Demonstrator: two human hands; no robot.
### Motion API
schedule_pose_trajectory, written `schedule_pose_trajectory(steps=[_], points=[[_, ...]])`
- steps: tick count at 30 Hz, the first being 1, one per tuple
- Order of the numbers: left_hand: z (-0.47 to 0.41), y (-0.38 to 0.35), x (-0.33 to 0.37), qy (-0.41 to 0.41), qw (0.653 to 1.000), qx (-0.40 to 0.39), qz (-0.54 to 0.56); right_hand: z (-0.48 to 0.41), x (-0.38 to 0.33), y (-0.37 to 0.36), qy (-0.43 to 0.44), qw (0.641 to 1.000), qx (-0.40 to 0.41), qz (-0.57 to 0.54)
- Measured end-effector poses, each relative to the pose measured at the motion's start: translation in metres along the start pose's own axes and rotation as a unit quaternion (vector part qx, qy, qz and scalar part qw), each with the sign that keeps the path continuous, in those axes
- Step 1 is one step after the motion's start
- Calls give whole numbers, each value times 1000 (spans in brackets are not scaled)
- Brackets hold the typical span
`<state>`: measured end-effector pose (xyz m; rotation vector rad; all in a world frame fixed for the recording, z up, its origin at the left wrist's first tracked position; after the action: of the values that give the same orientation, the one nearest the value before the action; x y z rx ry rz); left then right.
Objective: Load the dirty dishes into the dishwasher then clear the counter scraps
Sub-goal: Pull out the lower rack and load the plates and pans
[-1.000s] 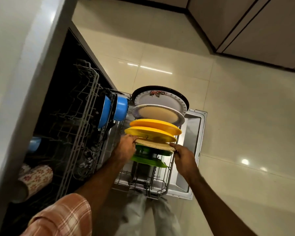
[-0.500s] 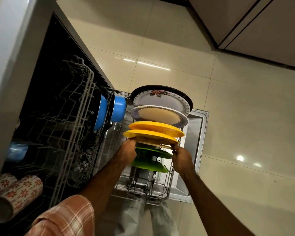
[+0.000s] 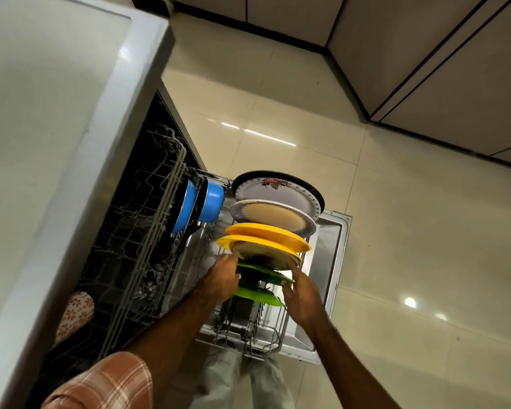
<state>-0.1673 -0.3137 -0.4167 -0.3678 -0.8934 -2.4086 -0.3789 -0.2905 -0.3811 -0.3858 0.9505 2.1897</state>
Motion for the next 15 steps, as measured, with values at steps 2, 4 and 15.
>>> schedule_pose_trajectory(steps=[2,4,15], points=[[30,12,13,-30,999,12,-7,23,-16,10,15,1000,-9,-9],[60,25,29,-47,999,27,-2,49,-36,24,39,999,-7,-18],[248,122,104,-133,964,217,-80,180,-164,108,220,975,-5,26]])
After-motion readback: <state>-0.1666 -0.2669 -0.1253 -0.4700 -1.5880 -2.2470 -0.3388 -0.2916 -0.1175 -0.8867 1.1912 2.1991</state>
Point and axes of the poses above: each hand's wrist, its own z-axis away from the middle knuckle, its own y-axis out of the back of the hand, x = y × z, the point moved 4 cm from there along -z, towards the middle knuckle, and after that the axes turned 3 degrees about -y, right-handed, at the moved point
